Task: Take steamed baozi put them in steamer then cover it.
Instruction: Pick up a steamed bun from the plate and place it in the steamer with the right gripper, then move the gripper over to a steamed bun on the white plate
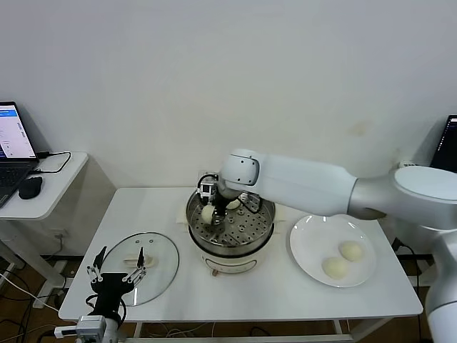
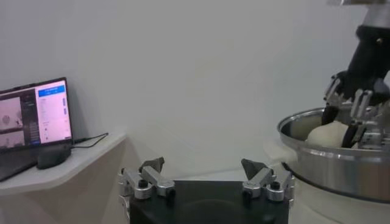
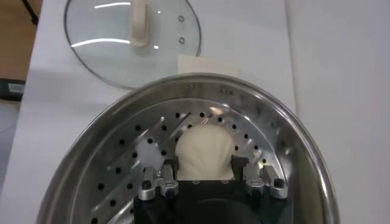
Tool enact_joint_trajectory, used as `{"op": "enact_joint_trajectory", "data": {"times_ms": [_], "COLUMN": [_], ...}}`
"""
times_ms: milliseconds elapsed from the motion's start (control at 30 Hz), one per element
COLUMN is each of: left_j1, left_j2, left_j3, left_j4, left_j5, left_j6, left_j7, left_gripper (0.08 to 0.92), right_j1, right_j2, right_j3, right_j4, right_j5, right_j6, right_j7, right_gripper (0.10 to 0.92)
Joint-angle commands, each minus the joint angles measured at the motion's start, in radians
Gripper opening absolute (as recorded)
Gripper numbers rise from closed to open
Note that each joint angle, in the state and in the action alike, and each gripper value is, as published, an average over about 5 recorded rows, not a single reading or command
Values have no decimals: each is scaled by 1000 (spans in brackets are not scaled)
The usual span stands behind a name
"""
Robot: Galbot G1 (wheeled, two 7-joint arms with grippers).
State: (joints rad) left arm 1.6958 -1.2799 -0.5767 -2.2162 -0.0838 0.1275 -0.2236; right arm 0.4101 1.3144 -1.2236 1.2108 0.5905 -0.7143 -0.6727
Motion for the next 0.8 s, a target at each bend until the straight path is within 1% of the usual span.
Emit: {"op": "enact_joint_trajectory", "data": {"times_ms": [33,233,333,500,633,700,800], "left_j1": [0,-3,-2,3,8,12,17], "left_j2": [-1,-1,1,12,18,20,22], "left_j3": [0,0,2,1,-1,-1,0], "left_j4": [1,-1,-5,-23,-32,-38,-44], "left_j5": [0,-3,-2,-2,-2,-2,0], "left_j6": [-1,0,1,3,4,4,5], "left_j7": [0,0,0,0,0,0,1], "left_gripper": [823,823,823,823,823,823,823], "right_j1": [-28,9,73,219,303,331,344], "right_j2": [49,24,-26,-178,-343,-437,-568], "right_j3": [-1,9,11,-5,-27,-46,-67], "right_j4": [-56,-36,10,120,216,275,352], "right_j5": [-5,-27,-27,-26,-39,-76,-174], "right_j6": [-11,-10,2,56,108,153,242], "right_j7": [13,-45,-105,-234,-337,-395,-471], "right_gripper": [594,758,809,822,823,823,823]}}
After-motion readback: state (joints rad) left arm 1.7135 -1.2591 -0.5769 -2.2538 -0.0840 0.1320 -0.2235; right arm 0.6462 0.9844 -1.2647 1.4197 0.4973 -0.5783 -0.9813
